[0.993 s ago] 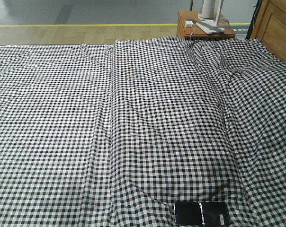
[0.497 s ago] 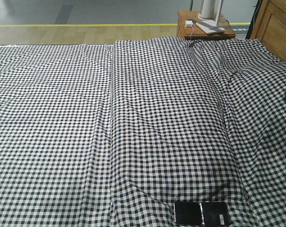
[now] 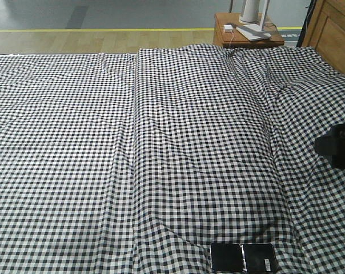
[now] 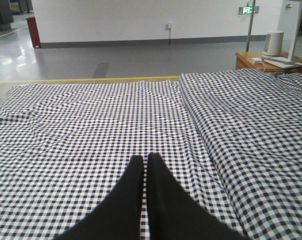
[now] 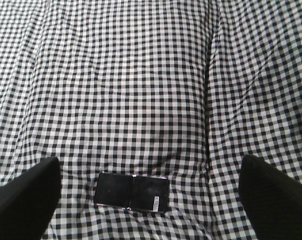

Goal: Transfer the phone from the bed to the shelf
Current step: 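Move the right gripper down toward the black phone on the sheet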

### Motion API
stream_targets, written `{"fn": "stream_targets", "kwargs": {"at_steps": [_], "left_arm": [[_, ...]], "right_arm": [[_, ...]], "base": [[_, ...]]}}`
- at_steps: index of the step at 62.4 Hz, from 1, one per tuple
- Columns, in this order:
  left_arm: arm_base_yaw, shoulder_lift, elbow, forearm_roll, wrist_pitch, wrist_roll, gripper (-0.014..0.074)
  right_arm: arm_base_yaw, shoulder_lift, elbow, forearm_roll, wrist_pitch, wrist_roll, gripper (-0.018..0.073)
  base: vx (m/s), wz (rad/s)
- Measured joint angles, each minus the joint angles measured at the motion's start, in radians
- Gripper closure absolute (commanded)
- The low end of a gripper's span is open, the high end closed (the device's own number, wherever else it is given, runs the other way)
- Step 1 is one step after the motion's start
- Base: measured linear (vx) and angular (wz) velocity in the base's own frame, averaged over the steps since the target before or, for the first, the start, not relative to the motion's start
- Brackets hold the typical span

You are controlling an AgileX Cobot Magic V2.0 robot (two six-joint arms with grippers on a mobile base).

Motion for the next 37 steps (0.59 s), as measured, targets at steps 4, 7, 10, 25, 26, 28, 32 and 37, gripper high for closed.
{"fn": "stream_targets", "kwargs": {"at_steps": [4, 7, 10, 25, 26, 28, 32, 37], "left_arm": [[0.000, 0.000, 0.000, 0.000, 0.000, 0.000, 0.0595], [0.000, 0.000, 0.000, 0.000, 0.000, 0.000, 0.0595], [0.000, 0.000, 0.000, 0.000, 0.000, 0.000, 0.0595], [0.000, 0.000, 0.000, 0.000, 0.000, 0.000, 0.0595], [0.000, 0.000, 0.000, 0.000, 0.000, 0.000, 0.0595], [0.000, 0.000, 0.000, 0.000, 0.000, 0.000, 0.0595], [0.000, 0.000, 0.000, 0.000, 0.000, 0.000, 0.0595], [0.000, 0.000, 0.000, 0.000, 0.000, 0.000, 0.0595]], "right_arm": [[-0.001, 0.025, -0.038, 0.000, 0.029, 0.006, -0.0088], [-0.003, 0.042, -0.065, -0.001, 0.044, 0.017, -0.0086], [-0.009, 0.057, -0.090, -0.001, 0.053, 0.024, -0.0085], [-0.199, 0.142, -0.209, 0.012, 0.117, 0.036, -0.0079], [-0.212, 0.148, -0.214, 0.019, 0.122, 0.036, -0.0078], [-0.245, 0.165, -0.224, 0.031, 0.126, 0.022, -0.0076], [-0.304, 0.204, -0.233, 0.061, 0.128, -0.012, -0.0074], [-0.363, 0.263, -0.239, 0.102, 0.128, -0.063, -0.0072]], "base": [[0.00, 0.00], [0.00, 0.00], [0.00, 0.00], [0.00, 0.00], [0.00, 0.00], [0.00, 0.00], [0.00, 0.00], [0.00, 0.00]]}}
